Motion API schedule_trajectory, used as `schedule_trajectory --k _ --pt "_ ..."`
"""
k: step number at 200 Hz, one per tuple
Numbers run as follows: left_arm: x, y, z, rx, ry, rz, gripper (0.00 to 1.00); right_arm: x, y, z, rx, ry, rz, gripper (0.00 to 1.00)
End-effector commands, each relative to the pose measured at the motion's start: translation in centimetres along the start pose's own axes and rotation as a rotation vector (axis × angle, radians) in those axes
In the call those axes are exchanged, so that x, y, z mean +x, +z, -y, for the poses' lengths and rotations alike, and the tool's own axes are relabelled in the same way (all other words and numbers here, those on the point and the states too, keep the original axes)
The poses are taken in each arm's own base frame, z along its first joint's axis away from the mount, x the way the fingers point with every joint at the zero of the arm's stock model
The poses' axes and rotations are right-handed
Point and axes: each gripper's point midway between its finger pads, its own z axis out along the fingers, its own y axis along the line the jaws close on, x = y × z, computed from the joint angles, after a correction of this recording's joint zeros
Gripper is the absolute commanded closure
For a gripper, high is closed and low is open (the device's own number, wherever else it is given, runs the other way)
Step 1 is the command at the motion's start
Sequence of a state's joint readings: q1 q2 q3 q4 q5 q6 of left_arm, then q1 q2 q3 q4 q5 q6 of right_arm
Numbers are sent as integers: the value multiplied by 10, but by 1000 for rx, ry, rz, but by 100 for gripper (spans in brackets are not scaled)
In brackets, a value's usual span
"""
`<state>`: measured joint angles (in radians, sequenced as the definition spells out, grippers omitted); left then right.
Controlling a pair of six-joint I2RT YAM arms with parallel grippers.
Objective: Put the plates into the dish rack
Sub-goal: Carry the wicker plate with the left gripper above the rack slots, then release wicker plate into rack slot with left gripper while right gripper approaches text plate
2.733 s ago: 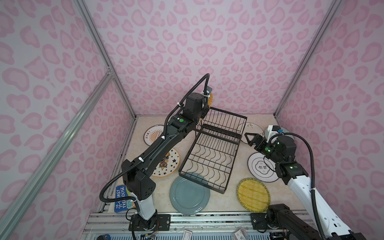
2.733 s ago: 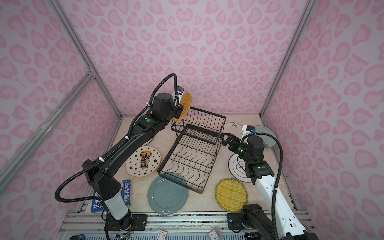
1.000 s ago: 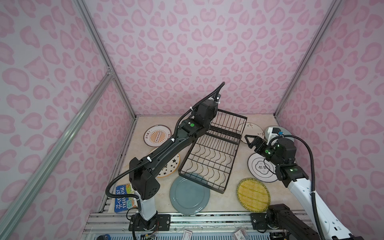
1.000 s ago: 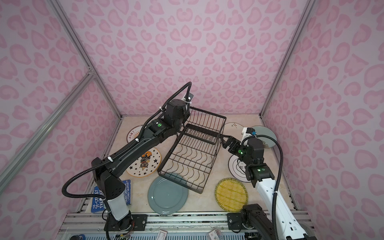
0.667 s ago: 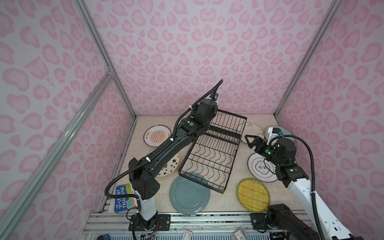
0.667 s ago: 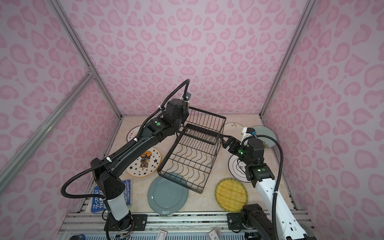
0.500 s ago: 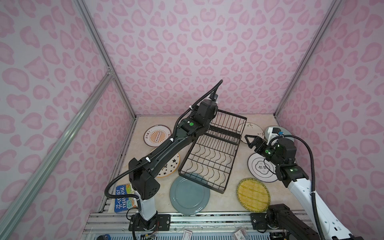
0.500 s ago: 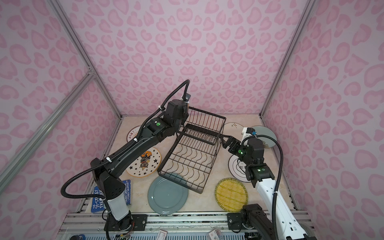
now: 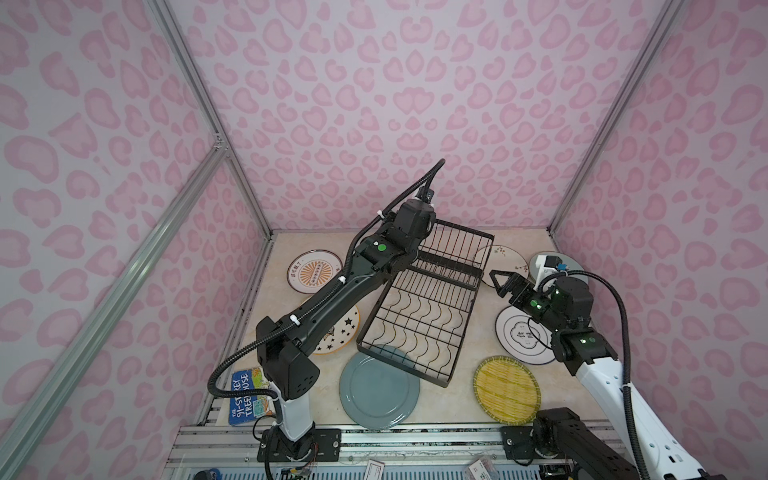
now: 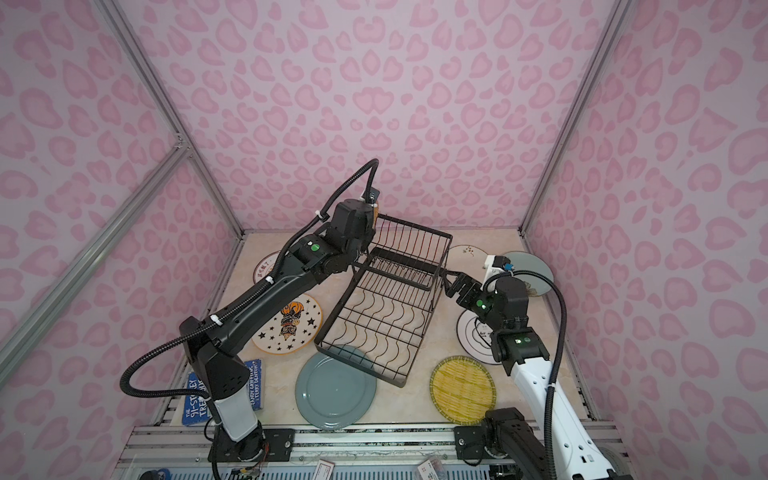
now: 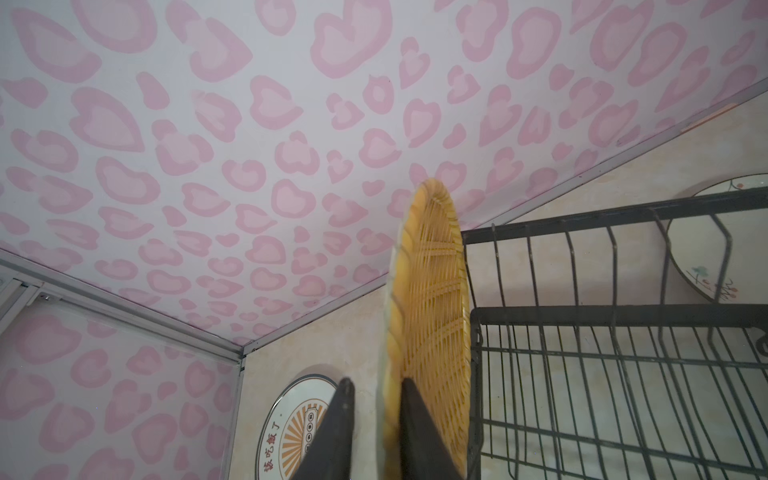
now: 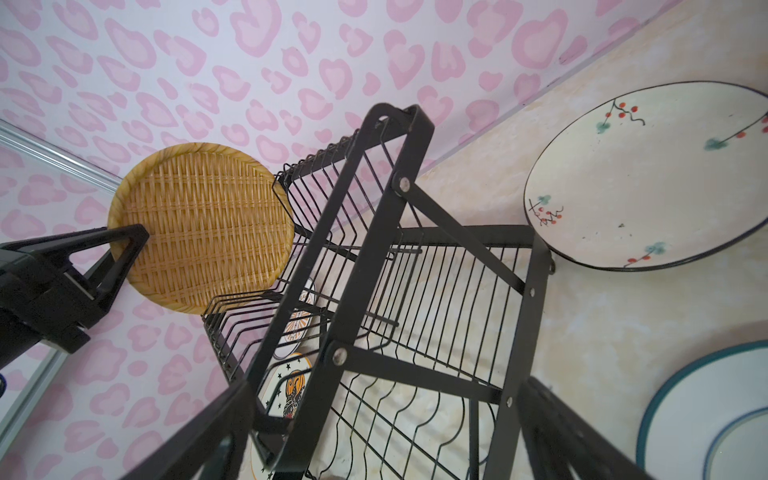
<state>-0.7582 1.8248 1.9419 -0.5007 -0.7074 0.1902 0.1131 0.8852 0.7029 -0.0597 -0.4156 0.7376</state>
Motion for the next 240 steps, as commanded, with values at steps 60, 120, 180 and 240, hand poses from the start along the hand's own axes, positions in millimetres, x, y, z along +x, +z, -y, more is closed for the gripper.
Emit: schedule_trajectory --k 60,120,180,240 --pt "-13 -8 -26 -98 -34 18 69 2 -3 1 8 -13 -2 2" --pt "-20 -18 -33 -67 -82 39 59 0 -4 1 17 -18 2 2" --pt "-24 -43 -53 66 -238 64 42 -5 -7 15 96 -15 10 2" --pt "7 -65 -85 206 -445 56 11 0 -10 61 300 75 35 2"
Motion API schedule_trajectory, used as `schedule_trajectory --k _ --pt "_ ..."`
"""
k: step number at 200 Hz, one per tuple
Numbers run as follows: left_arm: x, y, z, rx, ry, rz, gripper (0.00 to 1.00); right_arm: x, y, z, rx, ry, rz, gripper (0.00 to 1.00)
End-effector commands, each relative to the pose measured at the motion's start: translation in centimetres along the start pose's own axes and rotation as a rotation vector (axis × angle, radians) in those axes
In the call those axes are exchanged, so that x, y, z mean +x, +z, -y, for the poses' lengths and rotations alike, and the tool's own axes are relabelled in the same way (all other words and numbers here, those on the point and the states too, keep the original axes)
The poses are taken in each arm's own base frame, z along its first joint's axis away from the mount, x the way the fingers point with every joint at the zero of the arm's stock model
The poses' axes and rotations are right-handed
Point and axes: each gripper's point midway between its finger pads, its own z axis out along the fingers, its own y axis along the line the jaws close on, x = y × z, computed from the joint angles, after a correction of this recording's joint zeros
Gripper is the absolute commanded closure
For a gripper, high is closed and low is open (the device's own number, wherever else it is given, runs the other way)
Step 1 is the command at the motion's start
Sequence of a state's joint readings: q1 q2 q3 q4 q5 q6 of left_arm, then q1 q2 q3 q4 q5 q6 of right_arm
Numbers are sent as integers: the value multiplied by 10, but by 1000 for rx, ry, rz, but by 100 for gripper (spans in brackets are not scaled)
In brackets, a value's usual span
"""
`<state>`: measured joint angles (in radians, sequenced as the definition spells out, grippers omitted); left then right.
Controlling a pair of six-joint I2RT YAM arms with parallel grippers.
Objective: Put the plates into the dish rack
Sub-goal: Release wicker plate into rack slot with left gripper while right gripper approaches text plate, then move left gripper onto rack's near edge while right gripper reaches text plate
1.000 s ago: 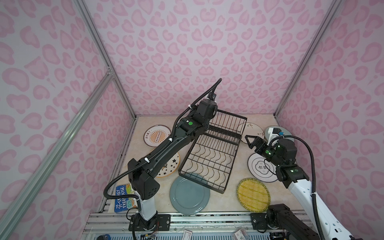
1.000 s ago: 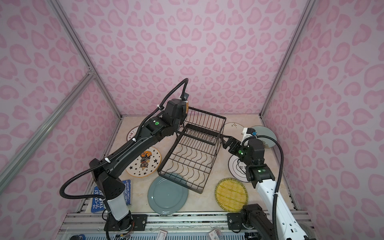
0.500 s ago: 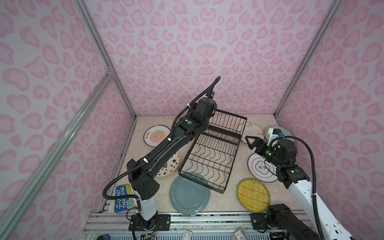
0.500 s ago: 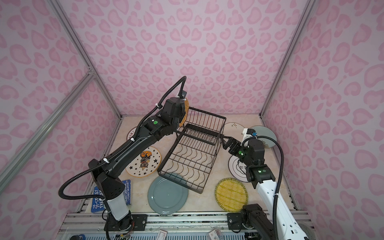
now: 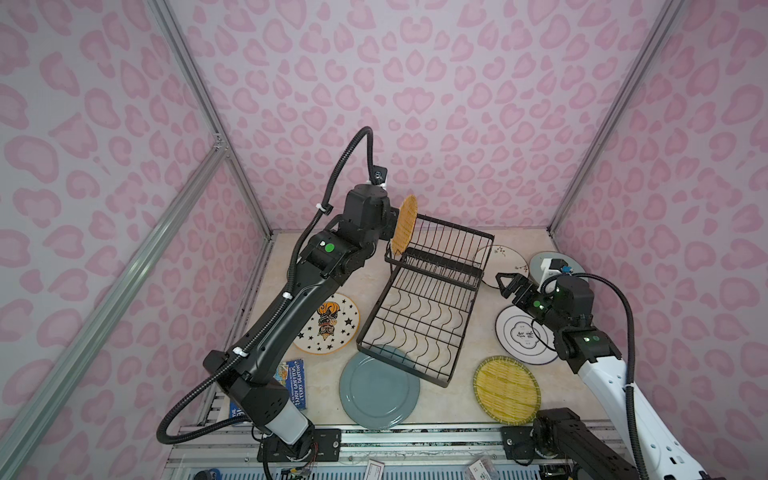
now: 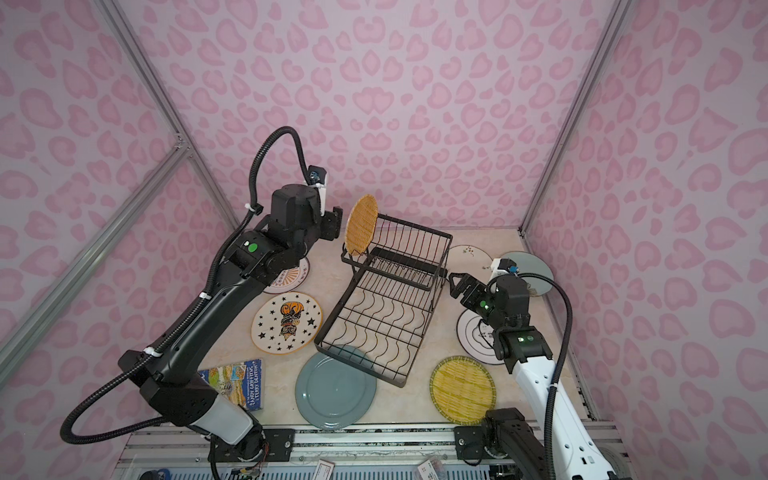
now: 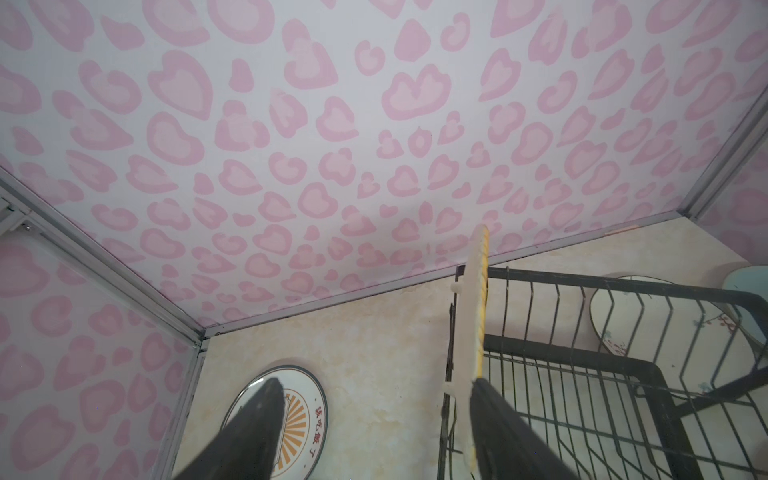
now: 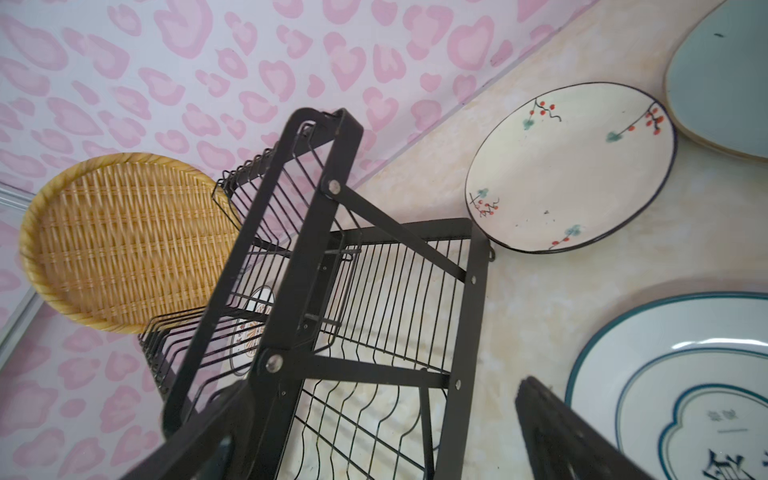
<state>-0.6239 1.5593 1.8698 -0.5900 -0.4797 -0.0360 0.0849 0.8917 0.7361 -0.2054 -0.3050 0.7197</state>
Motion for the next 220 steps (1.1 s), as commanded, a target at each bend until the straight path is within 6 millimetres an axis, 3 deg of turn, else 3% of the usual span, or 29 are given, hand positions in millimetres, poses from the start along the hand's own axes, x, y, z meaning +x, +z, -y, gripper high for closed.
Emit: schedule_trajectory --k 1,29,56,64,104,142,172,220 --pt "14 -10 -3 104 -122 -19 10 2 2 28 127 55 24 2" --pt "57 -17 -21 182 -247 -82 0 15 14 58 232 106 -1 2" --pt "103 -22 -35 206 -315 -148 3 30 34 79 305 115 -57 8" --pt "125 -21 -36 213 -327 -192 3 34 41 86 327 115 -78 9" --pt "178 -20 -18 342 -427 -314 3 55 82 108 413 98 -197 14" --pt "202 -15 -4 399 -467 -359 3 68 117 119 432 111 -251 32" --pt "203 -12 -2 409 -471 -365 3 79 140 120 441 112 -289 34" --pt "202 -11 -1 414 -479 -352 3 95 168 100 401 112 -331 34"
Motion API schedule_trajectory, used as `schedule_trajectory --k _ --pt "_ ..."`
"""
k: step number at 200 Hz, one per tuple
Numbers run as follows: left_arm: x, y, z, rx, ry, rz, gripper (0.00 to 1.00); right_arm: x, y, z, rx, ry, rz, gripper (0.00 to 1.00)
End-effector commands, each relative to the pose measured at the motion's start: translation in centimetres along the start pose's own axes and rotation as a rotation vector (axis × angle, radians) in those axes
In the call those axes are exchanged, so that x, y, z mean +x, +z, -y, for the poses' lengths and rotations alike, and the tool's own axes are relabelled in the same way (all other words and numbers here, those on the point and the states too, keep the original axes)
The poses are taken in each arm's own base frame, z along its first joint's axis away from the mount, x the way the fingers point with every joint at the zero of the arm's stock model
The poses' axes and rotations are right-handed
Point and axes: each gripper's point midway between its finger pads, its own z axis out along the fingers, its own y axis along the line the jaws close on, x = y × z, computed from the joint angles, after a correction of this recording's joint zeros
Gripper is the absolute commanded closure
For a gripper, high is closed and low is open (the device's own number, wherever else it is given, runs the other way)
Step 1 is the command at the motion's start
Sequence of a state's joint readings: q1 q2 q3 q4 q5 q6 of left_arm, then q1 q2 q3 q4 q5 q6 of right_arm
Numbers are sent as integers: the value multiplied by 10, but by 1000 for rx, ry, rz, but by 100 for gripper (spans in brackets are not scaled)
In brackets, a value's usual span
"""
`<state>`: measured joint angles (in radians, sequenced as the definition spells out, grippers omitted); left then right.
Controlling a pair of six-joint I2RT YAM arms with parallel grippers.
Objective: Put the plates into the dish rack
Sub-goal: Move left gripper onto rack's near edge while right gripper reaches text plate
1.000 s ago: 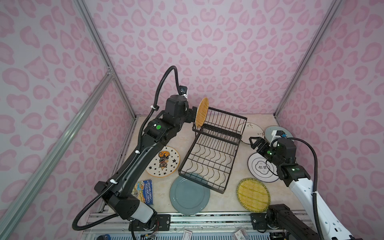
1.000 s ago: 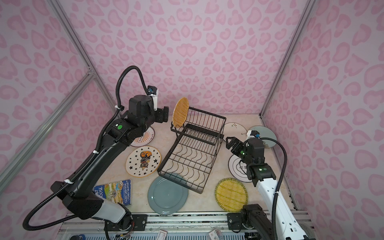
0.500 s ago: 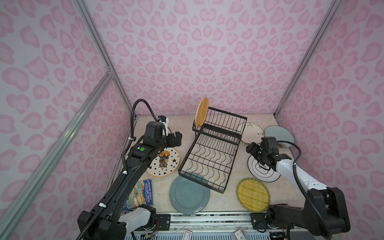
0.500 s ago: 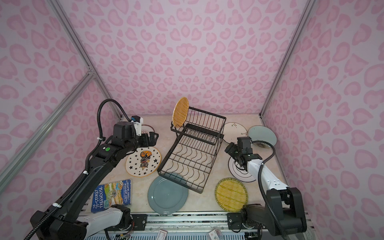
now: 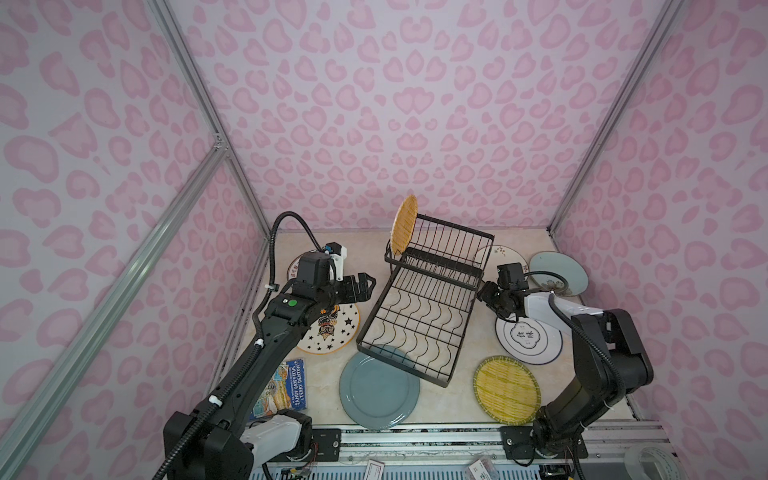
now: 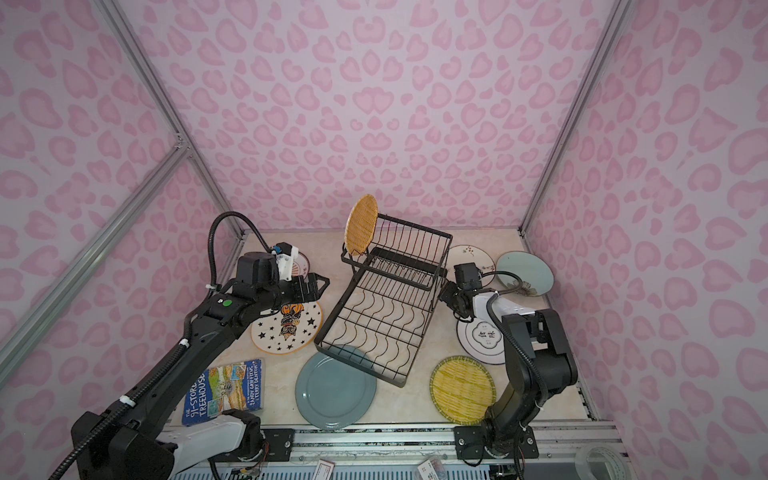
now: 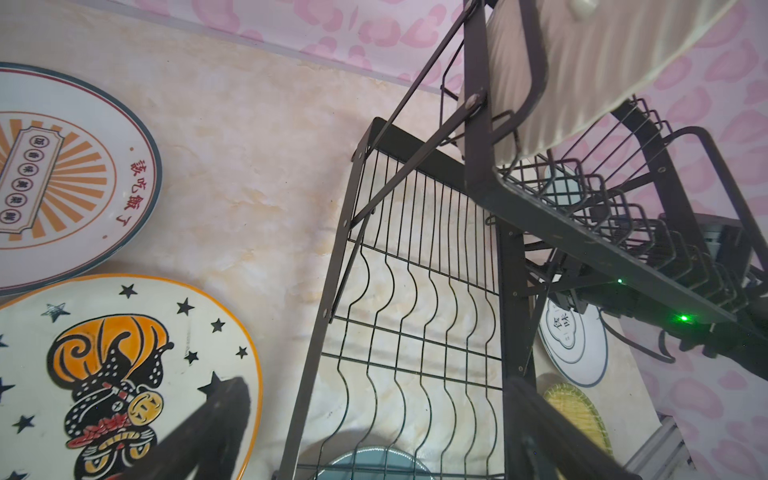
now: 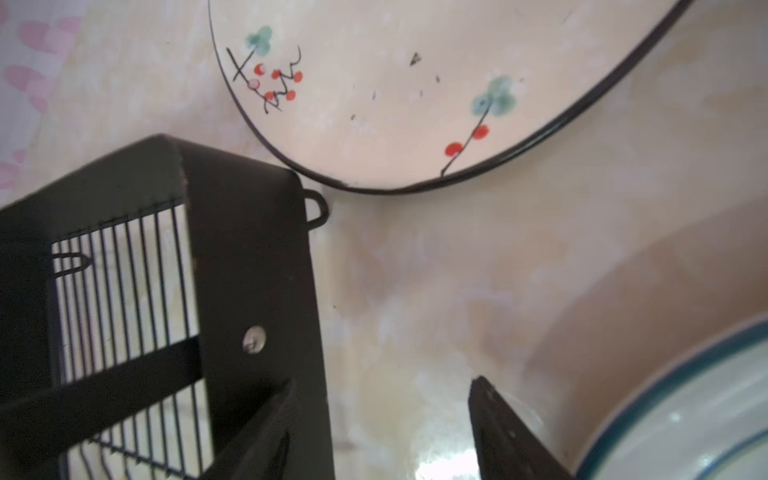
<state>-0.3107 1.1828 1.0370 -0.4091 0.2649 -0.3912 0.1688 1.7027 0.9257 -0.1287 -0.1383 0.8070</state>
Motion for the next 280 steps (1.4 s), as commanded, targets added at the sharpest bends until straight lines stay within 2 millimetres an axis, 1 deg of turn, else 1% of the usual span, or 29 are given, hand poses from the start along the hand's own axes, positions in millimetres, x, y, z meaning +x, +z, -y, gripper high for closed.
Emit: schedule_trajectory --k 1,21,44,57,76,106,119,130,154,161,177,196,219,239,254,265,268,278,280 --pt "-5 2 4 26 -1 27 3 2 8 -20 -50 3 -7 34" --pt "-2 4 1 21 -7 26 3 4 11 -34 -61 -19 -5 34" --pt "-1 6 1 23 -11 16 3 5 14 -42 -73 -21 -4 34" --pt "-1 5 1 23 -14 22 3 5 16 -48 -79 -30 -7 34" --pt "0 3 0 19 -19 28 3 7 20 -61 -95 -56 -23 34" --pt "0 0 0 17 -21 32 3 4 24 -79 -127 -85 -30 32" --pt "1 -1 0 15 -19 34 3 2 25 -84 -134 -101 -35 30" --pt "0 -2 0 13 -17 35 3 0 25 -83 -124 -109 -37 30" --pt "-1 -5 2 16 -9 43 3 -12 14 -77 -125 -90 -16 30" --pt "-2 -7 3 20 -4 46 3 -16 8 -76 -133 -84 -9 30" --pt "-3 -10 6 35 5 54 3 -25 -15 -74 -153 -89 24 28" --pt "-2 -15 12 65 22 59 3 -34 -44 -64 -172 -87 56 25" --pt "-2 -21 21 114 41 70 3 -37 -76 -42 -198 -62 80 22" --pt "-2 -26 30 162 53 77 3 -33 -98 -17 -183 -50 90 19" --pt "-1 -28 34 184 58 77 3 -30 -114 10 -138 -19 106 16" --pt "-1 -29 36 196 63 81 3 -29 -124 24 -124 9 122 13" --pt "0 -29 36 197 63 80 3 -28 -127 32 -113 22 133 10" --pt "1 -27 36 200 62 77 3 -29 -135 44 -98 49 171 5" --pt "2 -27 36 201 61 75 3 -29 -137 49 -92 62 183 4"
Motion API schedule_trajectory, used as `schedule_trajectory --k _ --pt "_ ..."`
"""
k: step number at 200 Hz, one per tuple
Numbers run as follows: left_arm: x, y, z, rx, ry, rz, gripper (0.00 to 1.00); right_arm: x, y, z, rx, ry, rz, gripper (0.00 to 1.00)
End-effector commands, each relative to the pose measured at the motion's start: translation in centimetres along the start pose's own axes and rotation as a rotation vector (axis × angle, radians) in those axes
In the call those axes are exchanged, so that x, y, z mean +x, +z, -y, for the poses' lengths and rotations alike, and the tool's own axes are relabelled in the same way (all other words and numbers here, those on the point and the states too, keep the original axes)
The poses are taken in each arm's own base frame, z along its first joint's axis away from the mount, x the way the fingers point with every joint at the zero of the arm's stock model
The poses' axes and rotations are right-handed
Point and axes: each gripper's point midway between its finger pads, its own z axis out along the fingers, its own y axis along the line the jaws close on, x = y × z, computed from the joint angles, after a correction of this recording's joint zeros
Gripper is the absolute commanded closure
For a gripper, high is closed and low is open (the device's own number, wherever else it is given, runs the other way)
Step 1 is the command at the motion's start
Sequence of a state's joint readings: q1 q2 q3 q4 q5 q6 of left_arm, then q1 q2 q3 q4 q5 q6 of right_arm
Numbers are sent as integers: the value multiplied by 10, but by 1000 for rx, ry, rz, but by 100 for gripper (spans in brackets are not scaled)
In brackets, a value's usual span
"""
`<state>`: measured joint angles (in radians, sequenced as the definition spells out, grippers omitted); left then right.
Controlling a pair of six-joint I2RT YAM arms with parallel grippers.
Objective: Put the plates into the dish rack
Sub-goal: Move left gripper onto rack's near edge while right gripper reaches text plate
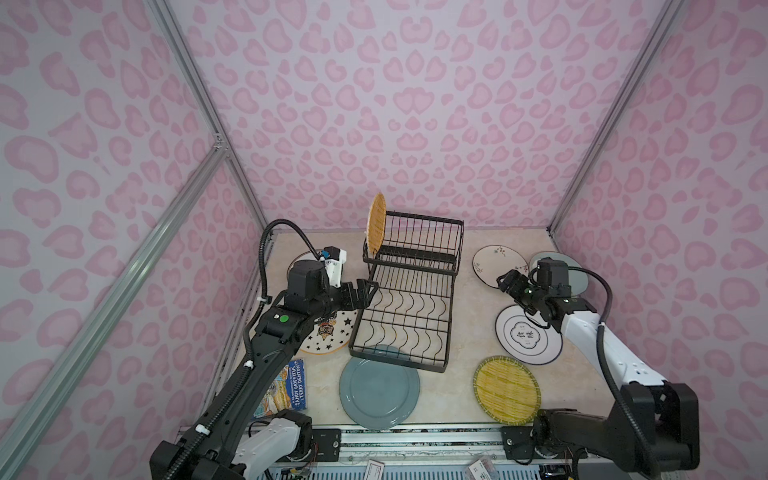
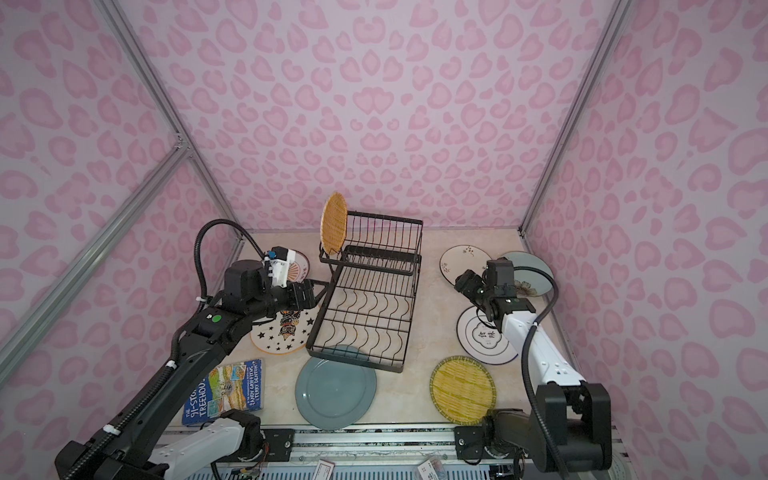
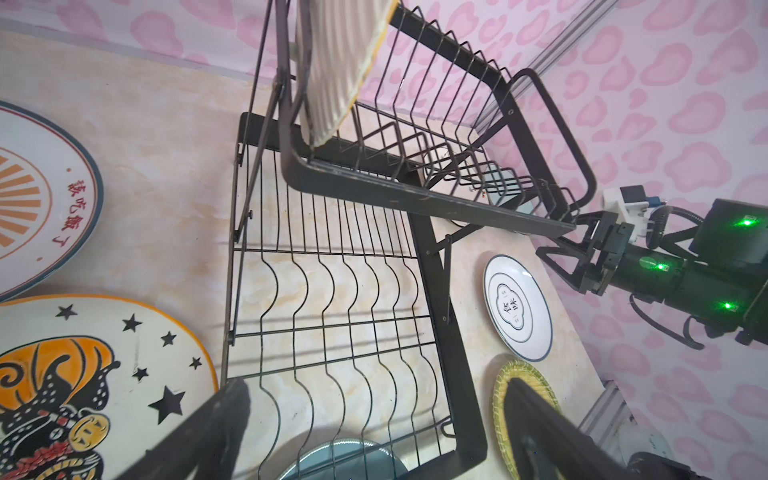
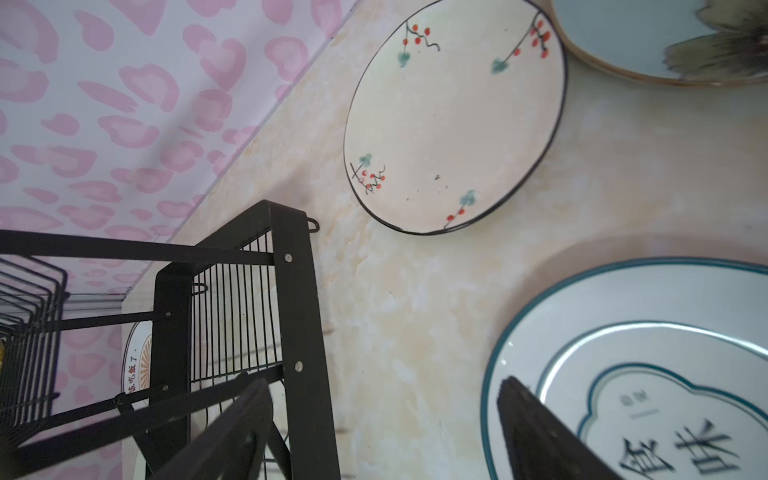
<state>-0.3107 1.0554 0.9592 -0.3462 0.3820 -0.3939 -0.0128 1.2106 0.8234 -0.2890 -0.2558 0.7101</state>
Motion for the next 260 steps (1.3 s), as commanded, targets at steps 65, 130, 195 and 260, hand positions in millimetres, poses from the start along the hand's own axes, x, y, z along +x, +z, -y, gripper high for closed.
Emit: schedule_trajectory --k 65,130,195,260 --pt "8 -1 40 250 15 -29 3 4 -58 125 236 281 157 2" --pt "21 -6 74 439 38 -75 3 23 -39 167 170 468 145 5" --pt "38 4 87 527 26 -167 3 43 -17 172 89 514 92 6" --pt "37 7 86 523 26 -169 3 63 -3 167 12 547 20 9"
